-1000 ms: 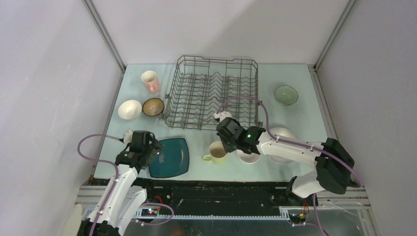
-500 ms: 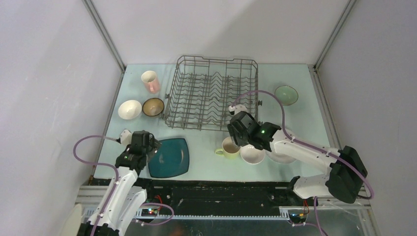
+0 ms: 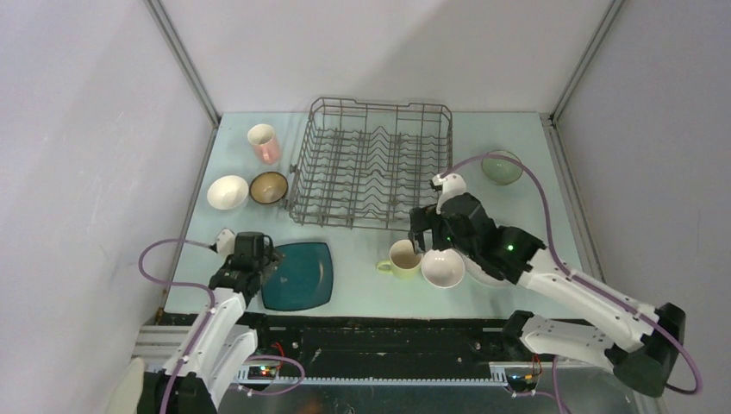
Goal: Load the mixed dishes into the dish rack
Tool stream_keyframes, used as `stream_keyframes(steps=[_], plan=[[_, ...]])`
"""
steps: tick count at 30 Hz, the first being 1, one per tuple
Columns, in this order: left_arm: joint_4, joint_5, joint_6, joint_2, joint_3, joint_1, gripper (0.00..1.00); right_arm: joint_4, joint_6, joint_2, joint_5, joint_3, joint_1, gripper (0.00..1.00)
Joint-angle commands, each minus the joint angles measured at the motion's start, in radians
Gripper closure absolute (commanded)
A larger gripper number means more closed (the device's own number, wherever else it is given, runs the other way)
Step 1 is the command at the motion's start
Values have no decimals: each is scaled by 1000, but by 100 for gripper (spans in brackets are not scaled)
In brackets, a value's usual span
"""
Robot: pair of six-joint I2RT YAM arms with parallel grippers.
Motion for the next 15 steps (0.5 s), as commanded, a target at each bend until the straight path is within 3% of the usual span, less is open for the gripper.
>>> stream_keyframes(steps=[1, 4, 8, 15], plan=[[234, 279, 68, 42, -89, 8, 20, 107, -23, -78, -135, -32, 2, 1], [371, 409, 87, 46, -132, 8, 28, 160, -15, -87, -178, -45, 56, 1], [407, 454, 95, 20, -154, 8, 40, 241, 48, -31, -239, -45, 105, 3], [359, 493, 141, -4, -147, 8, 42, 347, 172, 101, -325, -45, 151, 5]])
